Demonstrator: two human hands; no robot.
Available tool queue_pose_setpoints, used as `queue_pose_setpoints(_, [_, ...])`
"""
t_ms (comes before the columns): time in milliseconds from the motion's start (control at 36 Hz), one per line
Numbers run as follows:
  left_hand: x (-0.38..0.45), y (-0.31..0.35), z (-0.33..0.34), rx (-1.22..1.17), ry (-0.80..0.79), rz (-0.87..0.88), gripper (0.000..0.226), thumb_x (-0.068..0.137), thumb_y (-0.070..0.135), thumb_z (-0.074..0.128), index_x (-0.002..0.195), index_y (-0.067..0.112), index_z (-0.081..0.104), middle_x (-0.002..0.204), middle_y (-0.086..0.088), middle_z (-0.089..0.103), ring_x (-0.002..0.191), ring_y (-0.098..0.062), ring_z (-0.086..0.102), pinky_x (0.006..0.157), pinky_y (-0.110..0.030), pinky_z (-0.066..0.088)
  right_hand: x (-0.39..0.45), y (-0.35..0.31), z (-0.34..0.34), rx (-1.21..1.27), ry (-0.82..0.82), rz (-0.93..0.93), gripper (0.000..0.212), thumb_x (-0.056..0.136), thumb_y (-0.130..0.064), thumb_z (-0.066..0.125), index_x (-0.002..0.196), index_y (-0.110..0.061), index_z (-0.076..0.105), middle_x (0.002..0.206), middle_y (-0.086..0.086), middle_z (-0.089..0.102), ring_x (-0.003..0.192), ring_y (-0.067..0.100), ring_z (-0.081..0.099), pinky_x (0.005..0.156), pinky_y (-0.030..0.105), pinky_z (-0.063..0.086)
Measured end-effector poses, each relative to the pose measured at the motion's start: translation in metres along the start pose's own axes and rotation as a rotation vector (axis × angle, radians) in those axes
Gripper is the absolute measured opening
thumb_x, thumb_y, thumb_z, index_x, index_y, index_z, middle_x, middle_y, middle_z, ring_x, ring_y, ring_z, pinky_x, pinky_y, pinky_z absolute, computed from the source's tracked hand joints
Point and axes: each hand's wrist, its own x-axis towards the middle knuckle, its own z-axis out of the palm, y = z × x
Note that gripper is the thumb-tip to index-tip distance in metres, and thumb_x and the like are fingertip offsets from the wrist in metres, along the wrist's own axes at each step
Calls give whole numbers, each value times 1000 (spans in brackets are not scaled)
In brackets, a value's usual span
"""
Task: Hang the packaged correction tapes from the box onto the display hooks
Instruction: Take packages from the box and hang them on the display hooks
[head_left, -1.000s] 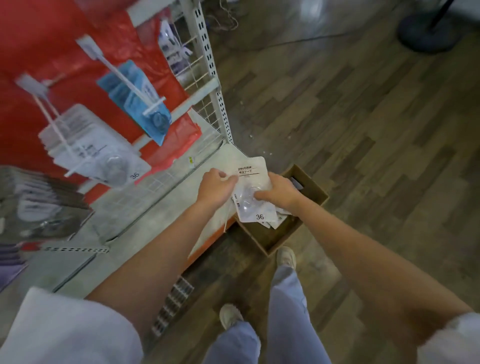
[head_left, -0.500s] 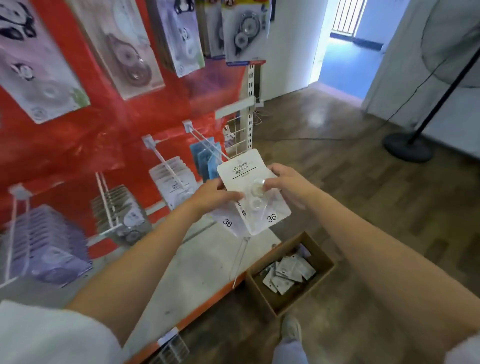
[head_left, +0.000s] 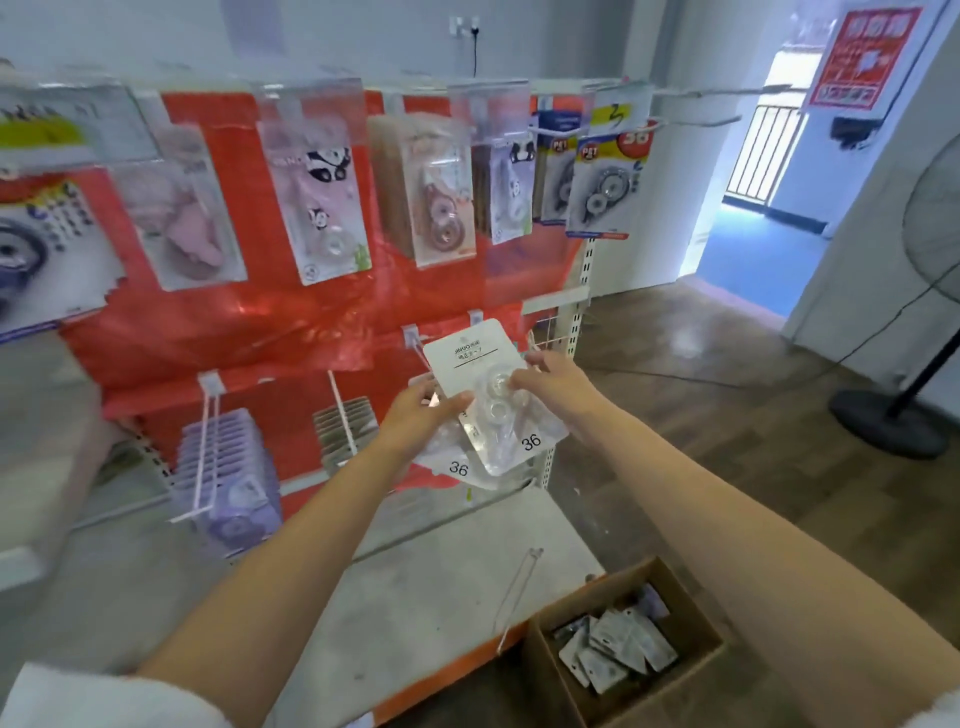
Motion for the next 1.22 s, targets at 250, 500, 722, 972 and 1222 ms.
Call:
queue_pose_setpoints(250, [-23,-17,-33,-95,168,-136,42,80,35,74,105,5,59,98,-7,68,78,-22,64,62,-31,52,-5,-3,24,136,71,49,14,72,-19,63,81,-13,56,88,7,60,84,24,57,83,38,49])
queue_pose_setpoints(500, [-23,-20,-42,-154,227,-156,35,86,24,70,112,13,49,109,-7,62,96,-27,61,77,-37,52,-5,9,26,383,119,37,31,76,-6,62,96,-25,48,112,13,62,107,36,60,92,51,49])
queue_pose_setpoints(722, [-22,-20,-23,-206,165,-159,34,91,41,59,112,14,54,118,2,62,107,-21,59,97,-48,47,-15,21,42,337,-24,14,32,87,-13,64,114,-20,46,104,1,58,102,29,62,92,47,52])
queue_pose_setpoints(972, [-20,-39,-24,-93,204,-172,32,82,22,74,110,13,59,106,-2,67,98,-24,63,83,-40,52,-18,47,51,211,-110,138,30,87,-26,70,107,-15,51,103,3,63,97,25,64,88,51,52])
queue_pose_setpoints(1222, [-29,-56,-39,-104,359,-198,19,87,5,66,103,9,59,101,-8,63,84,-21,57,63,-25,44,-11,132,54,226,-124,277,46,77,-4,66,120,-8,52,110,9,68,102,28,64,93,49,51])
